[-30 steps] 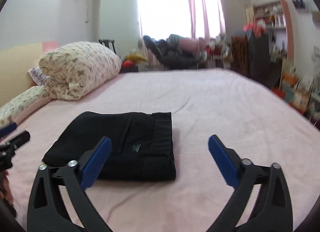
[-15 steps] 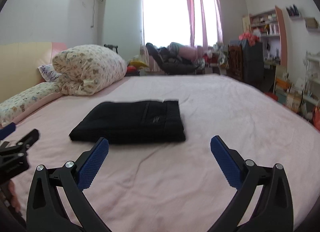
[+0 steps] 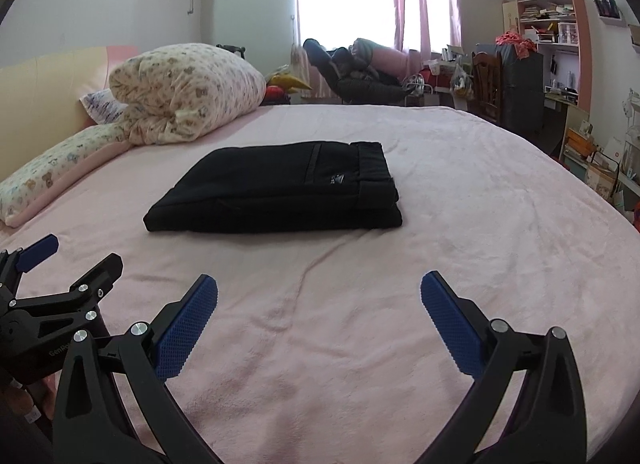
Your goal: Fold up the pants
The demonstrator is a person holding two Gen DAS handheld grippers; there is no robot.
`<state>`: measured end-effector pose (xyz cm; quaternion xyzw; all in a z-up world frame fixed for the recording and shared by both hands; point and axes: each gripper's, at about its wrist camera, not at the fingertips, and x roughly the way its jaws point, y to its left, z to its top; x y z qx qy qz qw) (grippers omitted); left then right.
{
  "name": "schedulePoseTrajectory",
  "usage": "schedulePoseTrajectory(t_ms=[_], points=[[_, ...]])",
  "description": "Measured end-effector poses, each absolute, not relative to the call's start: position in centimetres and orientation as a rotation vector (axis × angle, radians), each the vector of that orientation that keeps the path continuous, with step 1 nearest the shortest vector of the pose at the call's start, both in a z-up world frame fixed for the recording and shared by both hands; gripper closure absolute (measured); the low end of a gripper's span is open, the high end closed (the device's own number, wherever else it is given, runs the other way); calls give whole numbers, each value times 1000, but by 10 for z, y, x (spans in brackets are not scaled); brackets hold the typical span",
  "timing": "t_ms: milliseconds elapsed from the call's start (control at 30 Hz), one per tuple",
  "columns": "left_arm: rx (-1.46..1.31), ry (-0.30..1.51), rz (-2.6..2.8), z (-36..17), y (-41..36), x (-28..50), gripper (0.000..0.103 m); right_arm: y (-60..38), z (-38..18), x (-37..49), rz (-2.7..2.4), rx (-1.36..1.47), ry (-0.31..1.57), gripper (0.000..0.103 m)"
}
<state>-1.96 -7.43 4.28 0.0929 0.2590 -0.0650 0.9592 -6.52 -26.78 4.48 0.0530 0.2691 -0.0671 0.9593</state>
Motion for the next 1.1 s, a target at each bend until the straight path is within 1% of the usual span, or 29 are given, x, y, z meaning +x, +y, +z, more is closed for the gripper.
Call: schedulePoseTrajectory(t_ms=[533,1100], points=[[117,561,-113,38,-62,-15,2,-253,42,-67,-155,39,523,1],[136,525,-98,41,-65,-20,2,-255,36,-65,-170,43,527,1]])
